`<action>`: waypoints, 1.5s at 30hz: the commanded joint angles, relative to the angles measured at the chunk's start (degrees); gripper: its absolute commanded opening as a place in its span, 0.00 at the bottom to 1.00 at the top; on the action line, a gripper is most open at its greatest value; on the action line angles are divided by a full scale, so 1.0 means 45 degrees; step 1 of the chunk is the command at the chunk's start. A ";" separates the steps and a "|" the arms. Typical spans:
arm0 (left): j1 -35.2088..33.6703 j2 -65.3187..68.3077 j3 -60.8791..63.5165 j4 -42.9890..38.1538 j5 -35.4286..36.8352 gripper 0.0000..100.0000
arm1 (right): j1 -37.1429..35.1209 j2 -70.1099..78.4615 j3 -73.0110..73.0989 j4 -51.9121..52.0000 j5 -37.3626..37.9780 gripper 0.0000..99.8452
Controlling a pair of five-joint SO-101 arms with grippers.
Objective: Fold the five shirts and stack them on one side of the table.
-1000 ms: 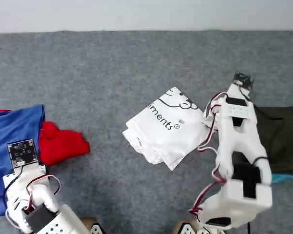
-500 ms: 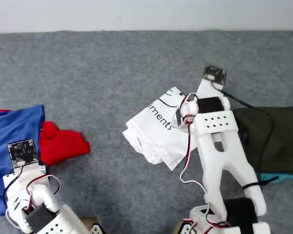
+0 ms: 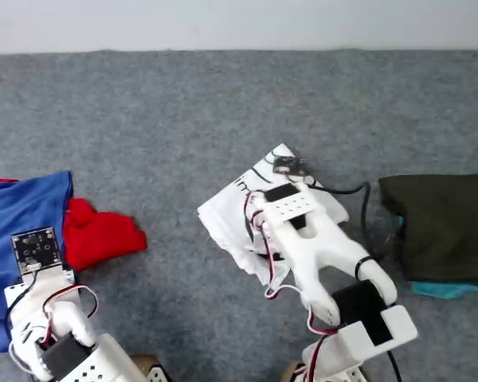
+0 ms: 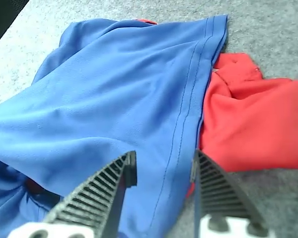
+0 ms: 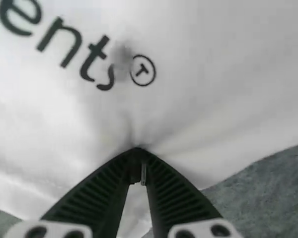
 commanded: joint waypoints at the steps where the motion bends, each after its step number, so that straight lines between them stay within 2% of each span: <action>1: -0.0039 -0.0156 -0.0107 -0.0332 -0.0117 0.19 | -0.0713 -0.0264 0.0039 -0.0088 -0.0098 0.01; 13: 0.0000 -0.0156 -0.0107 -0.0332 -0.0098 0.19 | -0.0303 -0.5128 0.0039 0.1534 -0.0156 0.01; 20: 0.0000 -0.0156 -0.0107 -0.0332 -0.0098 0.19 | 0.1299 -0.7746 0.0117 0.3214 -0.0176 0.01; 24: 0.0000 -0.0156 -0.0107 -0.0332 -0.0098 0.19 | 0.1846 -0.8098 0.0625 0.1475 -0.0176 0.03; 31: 0.0000 -0.0156 -0.0107 -0.0332 -0.0098 0.19 | 0.1201 -0.6574 0.1680 -0.2022 -0.1973 0.39; 36: 0.0000 -0.0156 -0.0088 -0.0332 -0.0098 0.19 | 0.0987 -0.4542 0.1641 -0.3487 -0.3907 0.41; 45: 0.0000 -0.0156 -0.0088 -0.0332 -0.0117 0.19 | 0.1084 -0.2432 0.1641 -0.5070 -0.5158 0.41</action>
